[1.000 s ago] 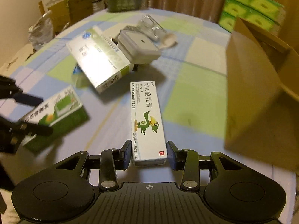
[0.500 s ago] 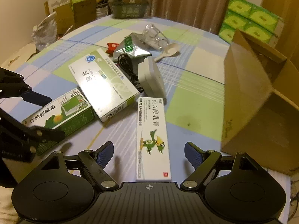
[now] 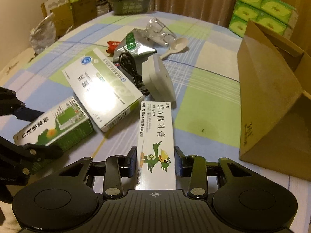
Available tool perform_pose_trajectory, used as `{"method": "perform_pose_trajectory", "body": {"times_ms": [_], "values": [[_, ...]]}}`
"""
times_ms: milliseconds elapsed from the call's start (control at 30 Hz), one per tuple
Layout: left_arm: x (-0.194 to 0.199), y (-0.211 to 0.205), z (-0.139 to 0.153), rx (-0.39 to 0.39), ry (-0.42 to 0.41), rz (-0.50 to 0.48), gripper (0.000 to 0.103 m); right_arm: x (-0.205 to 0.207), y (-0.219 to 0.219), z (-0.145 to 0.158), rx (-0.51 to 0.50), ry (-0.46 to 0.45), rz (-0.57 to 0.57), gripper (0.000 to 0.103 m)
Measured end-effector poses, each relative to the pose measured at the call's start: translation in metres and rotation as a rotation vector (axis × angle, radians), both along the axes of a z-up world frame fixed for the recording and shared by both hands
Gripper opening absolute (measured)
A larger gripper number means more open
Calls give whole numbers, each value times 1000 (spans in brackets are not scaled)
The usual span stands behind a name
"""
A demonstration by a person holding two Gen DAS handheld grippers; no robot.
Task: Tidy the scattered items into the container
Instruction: 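Grasp the green-white spray box with the left tool while the right tool grasps the white cream box, then carry both held boxes over the open cardboard box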
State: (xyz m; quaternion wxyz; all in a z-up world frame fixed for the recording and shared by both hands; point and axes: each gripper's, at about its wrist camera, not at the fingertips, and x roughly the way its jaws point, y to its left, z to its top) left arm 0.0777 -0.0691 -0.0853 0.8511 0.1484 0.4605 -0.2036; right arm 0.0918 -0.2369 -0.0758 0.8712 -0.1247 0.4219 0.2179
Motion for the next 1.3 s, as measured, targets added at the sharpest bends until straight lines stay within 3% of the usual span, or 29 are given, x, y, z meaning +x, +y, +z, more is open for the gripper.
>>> {"method": "perform_pose_trajectory", "body": {"times_ms": [467, 800, 1300], "values": [[-32, -5, 20, -58, -12, 13, 50, -37, -28, 33, 69, -51, -94, 35], [-42, -18, 30, -70, -34, -14, 50, -45, -42, 37, 79, -64, -129, 35], [-26, -39, -3, 16, 24, -51, 50, -38, -45, 32, 95, -53, -141, 35]]}}
